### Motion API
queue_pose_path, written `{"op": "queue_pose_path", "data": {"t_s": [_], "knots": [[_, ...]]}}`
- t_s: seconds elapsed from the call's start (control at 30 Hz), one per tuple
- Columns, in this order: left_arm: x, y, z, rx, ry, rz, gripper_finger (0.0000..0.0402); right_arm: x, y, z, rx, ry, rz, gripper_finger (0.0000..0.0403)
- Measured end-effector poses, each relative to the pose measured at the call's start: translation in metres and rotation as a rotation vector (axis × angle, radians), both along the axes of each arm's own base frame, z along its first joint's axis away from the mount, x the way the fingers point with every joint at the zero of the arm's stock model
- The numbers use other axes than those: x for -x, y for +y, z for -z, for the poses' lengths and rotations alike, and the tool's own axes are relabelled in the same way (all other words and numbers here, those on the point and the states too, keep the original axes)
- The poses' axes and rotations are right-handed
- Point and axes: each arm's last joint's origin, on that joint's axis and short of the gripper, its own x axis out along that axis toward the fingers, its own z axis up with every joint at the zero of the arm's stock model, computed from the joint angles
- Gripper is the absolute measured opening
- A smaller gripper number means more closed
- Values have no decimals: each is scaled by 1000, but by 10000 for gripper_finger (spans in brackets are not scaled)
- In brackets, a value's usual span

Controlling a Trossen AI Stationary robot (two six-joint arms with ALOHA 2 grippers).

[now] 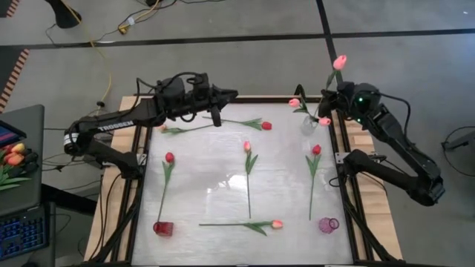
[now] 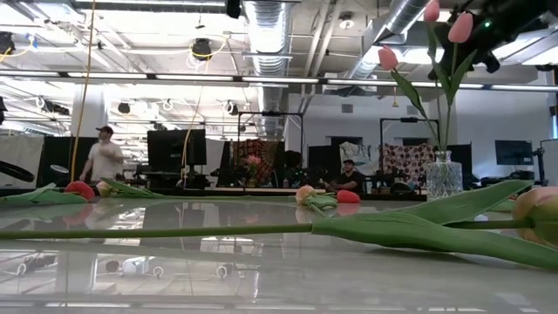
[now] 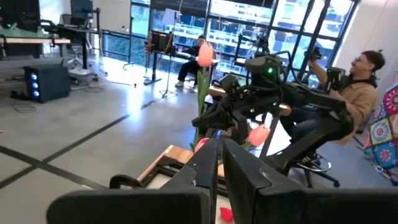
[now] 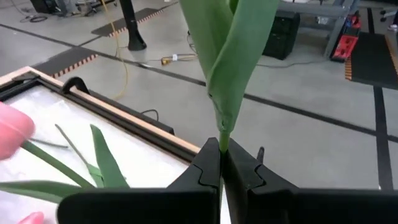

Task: Sort flowers into vase by color
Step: Put the pink flower in the transparent vase

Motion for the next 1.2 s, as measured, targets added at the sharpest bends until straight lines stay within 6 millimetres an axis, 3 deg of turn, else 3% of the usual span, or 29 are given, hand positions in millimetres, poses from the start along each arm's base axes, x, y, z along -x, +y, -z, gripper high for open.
{"op": "queue_pose_path", "data": {"t_s": [0.6,0.83,1.2], "knots": [[0,0,0,15,2,1,12,-2,-3,11,-73,44,4,30],[0,0,0,15,2,0,12,-4,-5,42,-150,57,5,30],[0,0,0,17,0,-8,12,-4,-4,42,-153,28,14,55]]}}
